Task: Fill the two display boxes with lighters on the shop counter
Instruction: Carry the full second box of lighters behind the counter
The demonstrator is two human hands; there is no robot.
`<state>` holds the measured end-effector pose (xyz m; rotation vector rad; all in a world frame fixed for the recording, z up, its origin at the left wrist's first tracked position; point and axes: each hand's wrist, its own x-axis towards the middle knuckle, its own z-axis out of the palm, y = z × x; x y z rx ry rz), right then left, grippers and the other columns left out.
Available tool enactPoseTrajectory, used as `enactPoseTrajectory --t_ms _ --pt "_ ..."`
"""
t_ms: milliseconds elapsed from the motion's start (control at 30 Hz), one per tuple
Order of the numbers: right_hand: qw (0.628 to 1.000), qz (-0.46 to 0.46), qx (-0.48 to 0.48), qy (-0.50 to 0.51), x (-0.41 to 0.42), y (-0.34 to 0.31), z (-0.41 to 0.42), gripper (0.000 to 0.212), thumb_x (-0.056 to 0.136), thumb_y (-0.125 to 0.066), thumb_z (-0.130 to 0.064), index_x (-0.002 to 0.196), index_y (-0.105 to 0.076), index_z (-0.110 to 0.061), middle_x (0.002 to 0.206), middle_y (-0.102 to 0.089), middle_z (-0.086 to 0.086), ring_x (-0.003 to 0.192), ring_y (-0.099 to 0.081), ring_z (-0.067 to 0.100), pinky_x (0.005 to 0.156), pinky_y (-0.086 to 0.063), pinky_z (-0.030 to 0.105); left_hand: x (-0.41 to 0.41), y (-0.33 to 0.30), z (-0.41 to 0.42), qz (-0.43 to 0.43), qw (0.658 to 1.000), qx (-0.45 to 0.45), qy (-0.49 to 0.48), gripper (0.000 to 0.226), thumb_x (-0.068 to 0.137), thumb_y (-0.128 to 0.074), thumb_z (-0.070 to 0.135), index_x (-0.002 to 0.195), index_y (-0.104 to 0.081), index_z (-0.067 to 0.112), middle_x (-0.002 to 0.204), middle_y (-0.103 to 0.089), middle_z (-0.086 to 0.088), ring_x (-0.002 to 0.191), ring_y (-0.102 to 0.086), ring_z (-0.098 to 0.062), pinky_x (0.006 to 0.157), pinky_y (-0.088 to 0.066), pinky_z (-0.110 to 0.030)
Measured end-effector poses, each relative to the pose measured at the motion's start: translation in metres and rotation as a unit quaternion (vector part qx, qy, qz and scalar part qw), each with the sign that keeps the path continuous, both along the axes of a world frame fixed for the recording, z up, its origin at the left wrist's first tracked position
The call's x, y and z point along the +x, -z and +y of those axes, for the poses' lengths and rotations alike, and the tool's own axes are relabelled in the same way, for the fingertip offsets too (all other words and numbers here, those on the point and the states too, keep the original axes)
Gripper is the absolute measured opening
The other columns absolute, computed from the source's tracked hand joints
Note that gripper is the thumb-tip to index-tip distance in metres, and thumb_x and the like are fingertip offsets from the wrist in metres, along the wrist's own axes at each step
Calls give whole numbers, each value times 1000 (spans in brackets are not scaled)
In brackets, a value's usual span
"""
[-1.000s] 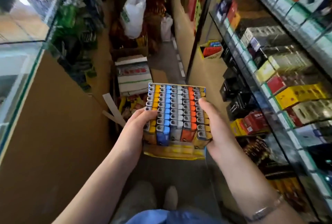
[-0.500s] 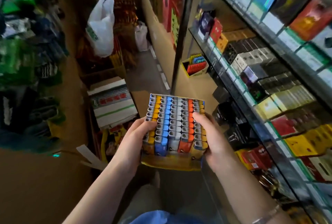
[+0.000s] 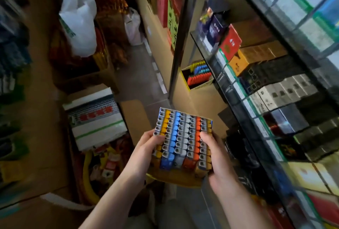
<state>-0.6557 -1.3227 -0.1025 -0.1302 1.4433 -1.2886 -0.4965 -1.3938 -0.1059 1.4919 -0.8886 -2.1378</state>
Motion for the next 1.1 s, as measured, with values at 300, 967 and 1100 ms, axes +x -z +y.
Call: enactPoseTrajectory --t_ms 300,967,1100 --pt "995 -51 88 13 -61 99 -68 35 81 -60 -46 114 -60 -33 101 -72 2 88 -71 22 62 -56 34 -64 81 -73 -8 1000 5 21 30 88 -55 33 117 -49 27 89 -73 3 80 -71 -16 53 -52 -19" --pt "975 -24 -21 219 -109 263 -122 56 76 -59 -47 128 -53 -26 111 -70 3 95 -68 18 62 -56 28 -167 238 -176 90 968 -62 226 48 82 -62 16 125 -46 27 112 -64 0 85 -66 -7 56 -49 -12" --pt "964 19 5 264 -110 268 -126 59 76 -60 -50 131 -49 -31 106 -71 -1 92 -69 17 61 -56 29 -184 252 -184 80 963 -108 232 28 77 -64 22 90 -61 47 110 -51 15 114 -50 -15 94 -44 -31"
